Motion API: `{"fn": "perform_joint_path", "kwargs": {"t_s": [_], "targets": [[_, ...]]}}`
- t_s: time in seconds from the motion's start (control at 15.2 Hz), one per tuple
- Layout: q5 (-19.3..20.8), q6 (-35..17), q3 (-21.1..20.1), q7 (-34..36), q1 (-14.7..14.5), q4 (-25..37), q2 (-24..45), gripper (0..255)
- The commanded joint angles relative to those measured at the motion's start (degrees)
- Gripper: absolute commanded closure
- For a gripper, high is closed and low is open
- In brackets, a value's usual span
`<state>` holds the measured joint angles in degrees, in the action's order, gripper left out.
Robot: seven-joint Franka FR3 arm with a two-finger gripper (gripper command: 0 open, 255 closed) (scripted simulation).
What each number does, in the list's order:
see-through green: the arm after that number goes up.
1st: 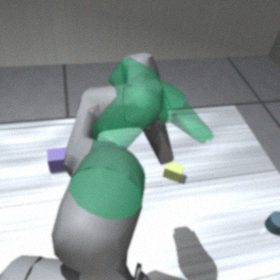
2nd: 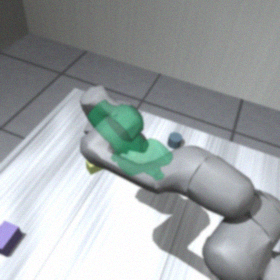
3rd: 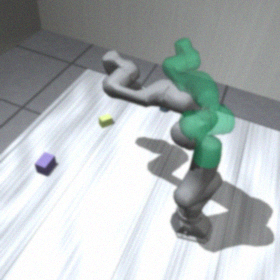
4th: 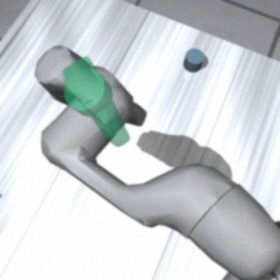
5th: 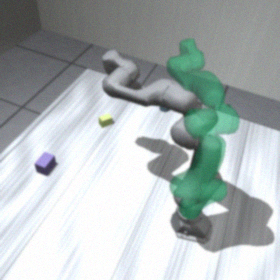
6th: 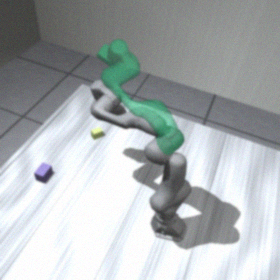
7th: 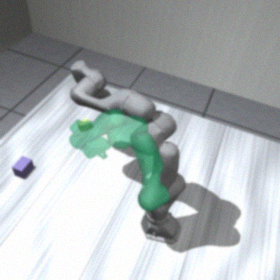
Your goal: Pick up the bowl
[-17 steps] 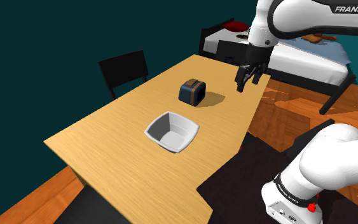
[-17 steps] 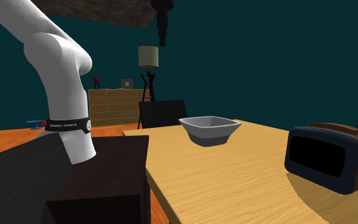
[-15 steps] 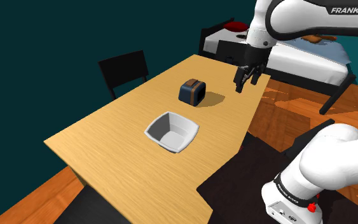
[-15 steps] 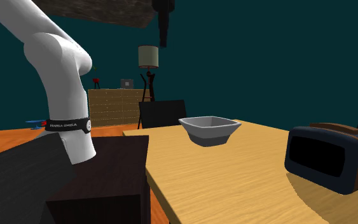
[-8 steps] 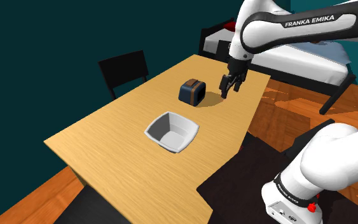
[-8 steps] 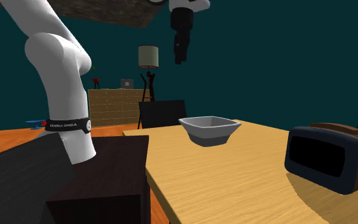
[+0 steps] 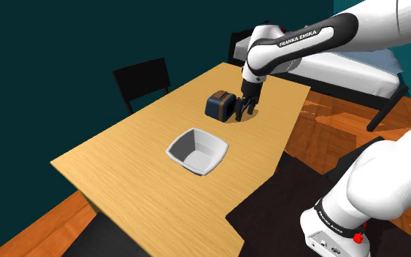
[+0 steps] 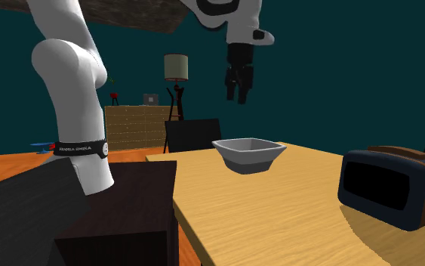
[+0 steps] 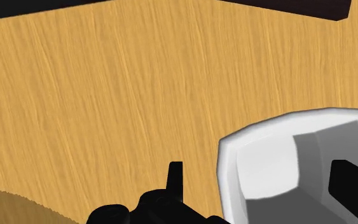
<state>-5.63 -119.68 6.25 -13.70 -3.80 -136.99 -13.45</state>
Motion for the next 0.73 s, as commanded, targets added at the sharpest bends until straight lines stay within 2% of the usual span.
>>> {"fn": "perform_joint_path", "kwargs": {"t_s": [0.0,0.33,0.66], "targets": [[-2.20,-2.42,0.53,-2.97,-0.72,1.87,4.86,0],[-8.31,-6.21,0.56,-10.42,-1.70,7.89,16.59,0],[-13.99,-7.80,-1.11,-17.11,-1.49,15.68,28.12,0]]}}
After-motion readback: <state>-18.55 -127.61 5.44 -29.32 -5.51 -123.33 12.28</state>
